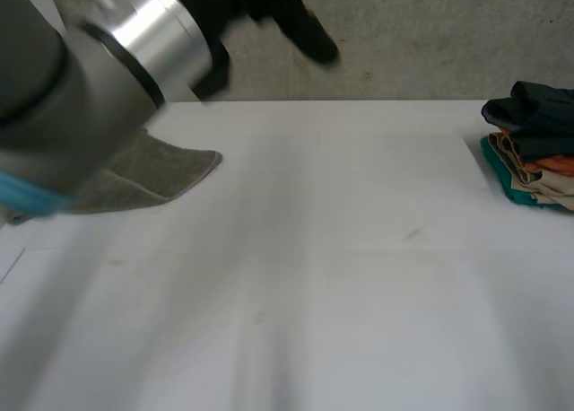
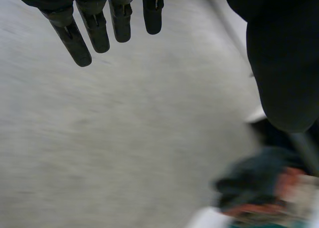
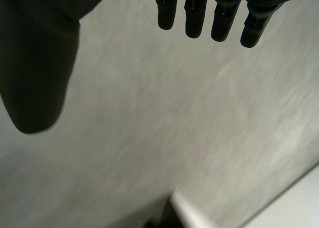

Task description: Fold the laundry.

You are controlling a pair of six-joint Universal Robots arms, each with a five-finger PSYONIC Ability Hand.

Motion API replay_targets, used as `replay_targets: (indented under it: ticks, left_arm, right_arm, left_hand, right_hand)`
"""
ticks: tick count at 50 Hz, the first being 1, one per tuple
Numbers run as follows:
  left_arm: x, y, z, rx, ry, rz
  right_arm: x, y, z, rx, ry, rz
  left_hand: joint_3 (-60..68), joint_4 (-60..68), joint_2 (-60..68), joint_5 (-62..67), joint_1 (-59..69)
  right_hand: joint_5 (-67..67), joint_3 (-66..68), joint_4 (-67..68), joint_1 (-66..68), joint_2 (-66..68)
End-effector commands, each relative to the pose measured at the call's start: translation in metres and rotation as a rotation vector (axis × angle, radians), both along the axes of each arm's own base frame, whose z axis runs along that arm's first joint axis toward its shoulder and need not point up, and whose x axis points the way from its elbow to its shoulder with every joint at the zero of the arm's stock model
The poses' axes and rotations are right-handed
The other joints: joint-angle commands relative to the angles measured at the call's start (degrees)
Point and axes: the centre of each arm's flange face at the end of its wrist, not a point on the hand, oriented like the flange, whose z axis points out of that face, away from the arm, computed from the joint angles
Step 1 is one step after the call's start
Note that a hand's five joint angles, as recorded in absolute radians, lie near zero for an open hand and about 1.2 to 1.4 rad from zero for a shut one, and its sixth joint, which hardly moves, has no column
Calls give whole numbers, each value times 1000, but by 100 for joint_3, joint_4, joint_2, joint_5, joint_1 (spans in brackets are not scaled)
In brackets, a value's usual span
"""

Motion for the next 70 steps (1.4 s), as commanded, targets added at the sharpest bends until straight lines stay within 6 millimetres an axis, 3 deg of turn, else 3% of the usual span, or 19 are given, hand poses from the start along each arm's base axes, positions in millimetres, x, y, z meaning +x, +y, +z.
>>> replay_targets:
  ticks: [1, 5, 6, 9, 12, 21, 31, 33, 34, 35, 36, 39, 45, 48, 53, 56, 63, 66, 70]
  left_arm:
    - [64, -64, 41, -48, 123, 442]
    - [107, -102, 28, -82, -3, 659]
    - [114, -109, 24, -92, -39, 699]
    - [143, -140, -6, -109, -220, 877]
    - [164, -174, -62, -73, -451, 967]
    - [219, -250, -214, 25, -802, 982]
    - [229, -287, -298, -6, -769, 800]
    - [232, -291, -309, 1, -773, 803]
    - [232, -292, -310, 0, -773, 805]
    - [230, -292, -310, -2, -770, 804]
    - [229, -292, -310, -6, -768, 802]
    - [220, -289, -298, -8, -755, 808]
    - [178, -252, -176, -91, -493, 797]
    - [166, -233, -137, -92, -348, 769]
    - [116, -161, -54, -86, -67, 586]
    - [95, -124, -33, -71, 8, 491]
    - [53, -58, -16, -80, 47, 322]
    - [38, -45, -27, -44, 28, 277]
    - [28, -41, -71, 91, -75, 257]
  right_arm:
    - [104, 35, 52, -331, 84, 383]
    - [164, 58, 29, -288, 82, 644]
    - [193, 70, 14, -236, 68, 753]
    - [228, 89, -11, -140, 32, 870]
    - [254, 112, -46, 28, -34, 943]
    - [272, 142, -142, 424, -110, 977]
    - [268, 154, -170, 511, -54, 926]
    - [267, 155, -172, 514, -55, 923]
    - [267, 156, -173, 520, -57, 922]
    - [266, 156, -174, 522, -57, 922]
    - [266, 157, -175, 525, -58, 922]
    - [266, 158, -176, 525, -58, 921]
    - [266, 158, -173, 517, -56, 920]
    - [266, 158, -172, 511, -56, 920]
    - [264, 157, -168, 500, -69, 906]
    - [259, 153, -167, 496, -72, 876]
    - [244, 143, -157, 462, -103, 796]
    - [239, 139, -153, 452, -126, 772]
    - [233, 136, -148, 436, -182, 754]
  left_hand:
    - [157, 188, 163, 87, 343]
    - [107, 138, 112, 37, 292]
    - [73, 104, 79, 4, 259]
    - [-45, -14, -39, -115, 141]
    - [-78, -47, -73, -148, 107]
    - [-201, -170, -195, -271, -15]
    - [-62, -31, -56, -132, 124]
    - [1025, 1056, 1030, 955, 1210]
    - [1898, 1929, 1903, 1828, 2083]
    - [5004, 5035, 5009, 4934, 5189]
    - [6781, 6812, 6787, 6711, 6967]
    - [6799, 6830, 6805, 6729, 6985]
    - [6799, 6830, 6805, 6729, 6985]
    - [6799, 6830, 6805, 6729, 6985]
    - [6799, 6830, 6805, 6729, 6985]
    - [6799, 6830, 6805, 6729, 6985]
    - [6799, 6830, 6805, 6729, 6985]
    - [6799, 6830, 6805, 6729, 6985]
    - [6799, 6830, 6805, 6729, 6985]
  right_hand:
    - [-273, -194, -199, -306, -205]
    - [-273, -194, -199, -306, -205]
    - [-273, -194, -199, -306, -205]
    - [-273, -194, -199, -306, -205]
    - [-273, -194, -199, -306, -205]
    - [-273, -194, -199, -306, -205]
    - [-273, -194, -199, -306, -205]
    - [-273, -194, -199, -306, -205]
    - [-273, -194, -199, -306, -205]
    - [-273, -194, -199, -306, -205]
    - [-273, -194, -199, -306, -205]
    - [-273, -194, -199, -306, -205]
    - [-273, -194, -199, -306, -205]
    - [-273, -194, -199, -306, -205]
    - [-273, -194, -199, -306, -205]
    - [-273, -194, -199, -306, -205]
    - [-273, -194, -199, -306, -205]
    - [-273, -194, -199, -306, -205]
    - [-273, -194, -199, -306, -205]
